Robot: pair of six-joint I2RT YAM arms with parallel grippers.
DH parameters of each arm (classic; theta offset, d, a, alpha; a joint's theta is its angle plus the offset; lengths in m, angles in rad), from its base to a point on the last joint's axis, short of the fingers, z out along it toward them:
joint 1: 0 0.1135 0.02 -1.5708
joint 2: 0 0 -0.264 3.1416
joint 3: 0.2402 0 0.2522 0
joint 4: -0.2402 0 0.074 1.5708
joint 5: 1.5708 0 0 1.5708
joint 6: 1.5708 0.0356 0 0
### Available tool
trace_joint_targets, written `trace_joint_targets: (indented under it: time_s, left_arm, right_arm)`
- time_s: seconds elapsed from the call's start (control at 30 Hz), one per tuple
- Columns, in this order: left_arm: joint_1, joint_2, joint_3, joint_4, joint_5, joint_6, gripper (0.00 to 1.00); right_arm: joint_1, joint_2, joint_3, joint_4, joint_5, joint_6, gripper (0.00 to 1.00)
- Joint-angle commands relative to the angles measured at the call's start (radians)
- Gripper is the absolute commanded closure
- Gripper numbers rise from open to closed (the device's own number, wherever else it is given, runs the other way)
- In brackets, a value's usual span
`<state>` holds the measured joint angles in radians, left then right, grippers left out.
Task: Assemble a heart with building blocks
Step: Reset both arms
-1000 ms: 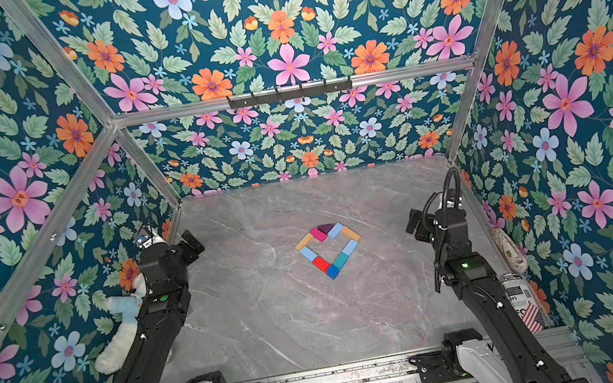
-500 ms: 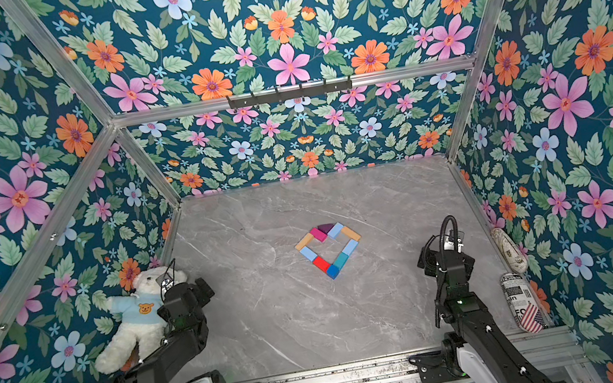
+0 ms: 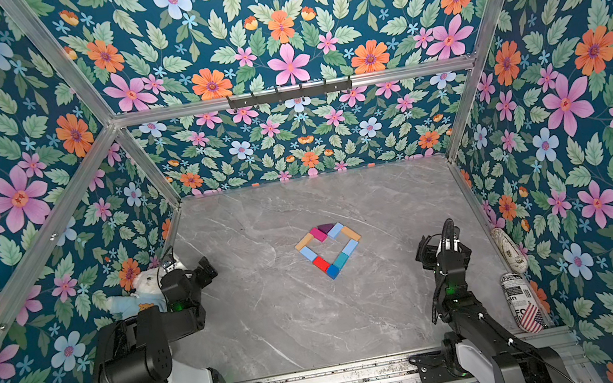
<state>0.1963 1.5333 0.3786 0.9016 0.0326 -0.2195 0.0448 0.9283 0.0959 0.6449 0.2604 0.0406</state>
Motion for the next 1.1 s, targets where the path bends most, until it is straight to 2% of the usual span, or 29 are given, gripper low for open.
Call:
trace_joint_targets:
  time_s: [0.0,0.13,0.23,0.3,0.33,0.37,0.4,0.57,0.6,0.63,0.73,0.83,0.9,0.97,1.07]
  left_arm:
    - [-0.010,-0.008,-0.026,0.128,0.150,0.057,0.00]
    - [-0.058,-0.017,-0.117,0.295,0.168,0.127,0.00]
    - [-0.137,0.019,-0.135,0.344,0.054,0.184,0.00]
    - [-0.155,0.090,-0.126,0.432,0.026,0.197,0.00]
    - [-0.161,0.070,-0.090,0.300,0.005,0.197,0.00]
    - [-0.176,0.054,-0.080,0.273,-0.024,0.204,0.00]
    - [-0.181,0.068,-0.088,0.315,-0.034,0.209,0.00]
    - [-0.187,0.064,-0.086,0.295,-0.045,0.208,0.00]
    - [-0.188,0.063,-0.081,0.282,-0.050,0.210,0.00]
    - [-0.190,0.062,-0.082,0.286,-0.048,0.210,0.00]
    - [-0.190,0.064,-0.083,0.288,-0.051,0.212,0.00]
    - [-0.192,0.066,-0.077,0.280,-0.051,0.213,0.00]
    - [-0.192,0.067,-0.076,0.280,-0.053,0.213,0.00]
    - [-0.192,0.067,-0.075,0.279,-0.053,0.212,0.00]
    - [-0.192,0.062,-0.079,0.282,-0.051,0.212,0.00]
  right_arm:
    - [0.000,0.015,-0.007,0.110,-0.022,0.007,0.03]
    - [0.000,0.080,-0.037,0.294,-0.012,0.033,0.05]
    - [-0.002,0.171,-0.026,0.410,-0.013,0.050,0.05]
    - [-0.003,0.232,-0.012,0.473,-0.027,0.044,0.05]
    - [-0.005,0.264,-0.002,0.502,-0.040,0.029,0.06]
    - [-0.007,0.286,0.013,0.511,-0.053,0.007,0.06]
    - [-0.015,0.311,0.017,0.532,-0.066,-0.002,0.07]
    - [-0.059,0.491,-0.024,0.775,-0.134,0.010,0.10]
    - [-0.059,0.528,-0.050,0.881,-0.146,-0.003,0.08]
    - [-0.058,0.535,-0.061,0.923,-0.150,-0.006,0.01]
    - [-0.059,0.509,-0.009,0.769,-0.088,0.015,0.01]
    - [-0.057,0.499,0.034,0.662,-0.102,0.015,0.01]
    - [-0.057,0.527,0.033,0.720,-0.107,0.009,0.00]
    - [-0.056,0.506,0.046,0.649,-0.114,0.008,0.01]
    - [-0.057,0.521,0.043,0.686,-0.115,0.006,0.01]
